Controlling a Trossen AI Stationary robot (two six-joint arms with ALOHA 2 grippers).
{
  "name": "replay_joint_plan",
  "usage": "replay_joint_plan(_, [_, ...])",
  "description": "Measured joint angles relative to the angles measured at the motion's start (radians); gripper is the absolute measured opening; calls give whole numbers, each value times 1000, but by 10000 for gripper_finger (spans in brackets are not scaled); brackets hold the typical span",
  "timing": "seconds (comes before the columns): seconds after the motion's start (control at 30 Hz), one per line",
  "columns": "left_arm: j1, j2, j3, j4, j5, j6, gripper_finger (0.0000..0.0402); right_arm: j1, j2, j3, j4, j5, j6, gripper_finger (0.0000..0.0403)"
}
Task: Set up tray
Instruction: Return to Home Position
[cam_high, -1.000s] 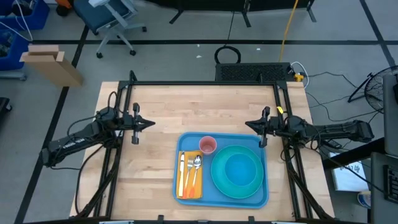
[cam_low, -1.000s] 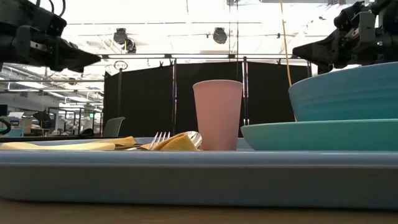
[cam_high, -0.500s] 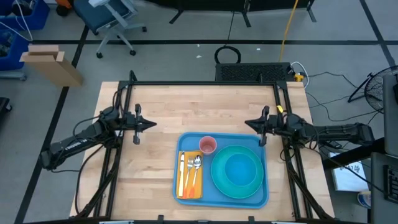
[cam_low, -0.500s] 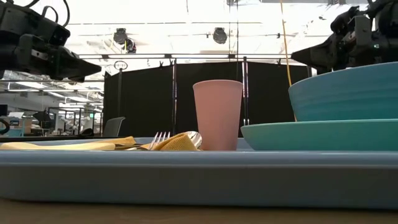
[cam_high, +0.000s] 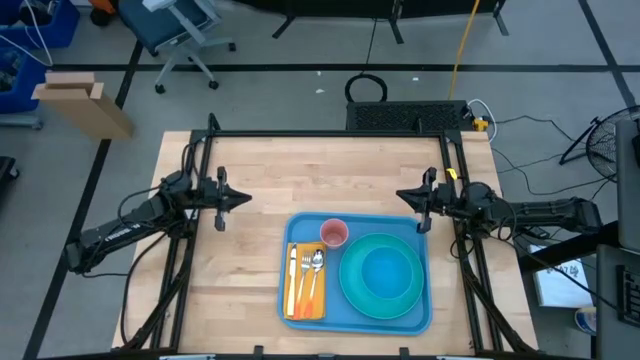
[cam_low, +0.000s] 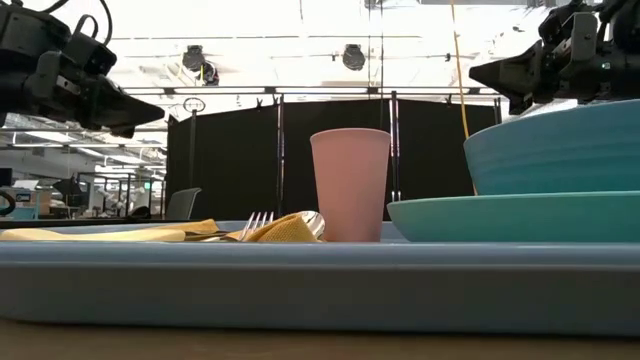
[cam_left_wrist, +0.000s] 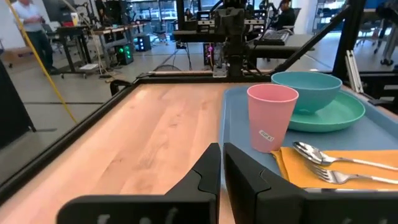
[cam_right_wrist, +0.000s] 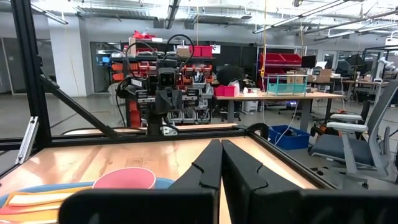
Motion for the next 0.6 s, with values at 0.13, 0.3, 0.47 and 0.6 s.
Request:
replay_joint_plan(0.13, [0,0,0,0,-1,-22,16,0,0,0,0,0,-1,0])
replay_joint_plan(0.3, [0,0,0,0,-1,-22,3,0,0,0,0,0,-1,0])
replay_joint_plan(0.47, [0,0,0,0,-2,-22,18,0,0,0,-1,1,-1,0])
replay_joint_plan(0.6, [0,0,0,0,-3,-22,35,0,0,0,-1,1,-1,0])
